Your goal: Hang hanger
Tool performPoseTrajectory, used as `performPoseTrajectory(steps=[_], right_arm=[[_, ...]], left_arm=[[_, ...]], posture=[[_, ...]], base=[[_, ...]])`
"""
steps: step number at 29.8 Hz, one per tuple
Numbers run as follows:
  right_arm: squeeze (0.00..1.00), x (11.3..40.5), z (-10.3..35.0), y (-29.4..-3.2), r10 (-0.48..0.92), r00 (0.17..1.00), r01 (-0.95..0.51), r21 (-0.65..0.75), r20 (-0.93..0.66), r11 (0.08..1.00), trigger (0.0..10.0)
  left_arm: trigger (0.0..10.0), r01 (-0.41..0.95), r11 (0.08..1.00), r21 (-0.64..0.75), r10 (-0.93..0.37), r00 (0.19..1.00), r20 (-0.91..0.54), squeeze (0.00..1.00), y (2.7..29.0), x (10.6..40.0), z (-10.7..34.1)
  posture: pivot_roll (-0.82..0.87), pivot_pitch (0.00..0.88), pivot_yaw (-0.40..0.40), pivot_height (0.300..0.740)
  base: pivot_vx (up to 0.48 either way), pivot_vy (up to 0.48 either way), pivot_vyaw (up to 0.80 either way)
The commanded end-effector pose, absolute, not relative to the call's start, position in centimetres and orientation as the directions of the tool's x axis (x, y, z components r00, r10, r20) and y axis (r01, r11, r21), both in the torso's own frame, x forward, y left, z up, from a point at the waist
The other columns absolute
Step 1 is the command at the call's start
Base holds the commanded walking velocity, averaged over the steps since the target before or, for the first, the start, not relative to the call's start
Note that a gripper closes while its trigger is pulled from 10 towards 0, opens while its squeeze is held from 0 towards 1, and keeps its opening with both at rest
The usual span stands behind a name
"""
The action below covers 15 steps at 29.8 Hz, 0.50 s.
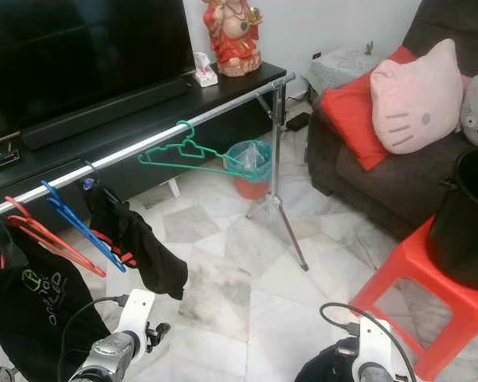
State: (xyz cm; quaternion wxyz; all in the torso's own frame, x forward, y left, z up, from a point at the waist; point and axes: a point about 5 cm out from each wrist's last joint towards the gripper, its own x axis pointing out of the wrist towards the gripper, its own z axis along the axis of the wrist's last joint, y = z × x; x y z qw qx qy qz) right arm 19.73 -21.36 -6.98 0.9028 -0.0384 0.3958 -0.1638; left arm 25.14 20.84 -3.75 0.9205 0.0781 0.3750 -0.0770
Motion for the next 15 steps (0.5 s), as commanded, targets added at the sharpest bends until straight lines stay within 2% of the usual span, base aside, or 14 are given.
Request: performPoseTrajectory(steps=[1, 6, 15], right_arm=[[0.0, 20.03, -6.9, -20.84, -0.315, 0.643, 0.261, -0.186, -0.698, 0.947, 10.0], [0.0, 20.03, -6.92, -20.76, -0.314, 0.643, 0.261, -0.185, -0.699, 0.947, 10.0], [0.0, 19.96, -6.98, -20.67, -0.313, 0.64, 0.263, -0.183, -0.702, 0.947, 10.0]], left_arm=[[10.0, 0.189, 0.977, 0.1, -0.062, 0.697, -0.714, 0.0, 21.67, 24.63, -3.96], [10.0, 0.188, 0.977, 0.1, -0.061, 0.697, -0.715, 0.0, 21.7, 24.57, -4.0], [10.0, 0.193, 0.976, 0.1, -0.062, 0.692, -0.719, 0.0, 21.62, 24.37, -4.16]], posture=[[-0.01, 0.0, 0.115, 0.74], [-0.01, 0.0, 0.117, 0.74], [-0.01, 0.0, 0.119, 0.74]], base=[[0.0, 0.0, 0.0], [-0.22, 0.0, 0.0], [-0.323, 0.0, 0.0]])
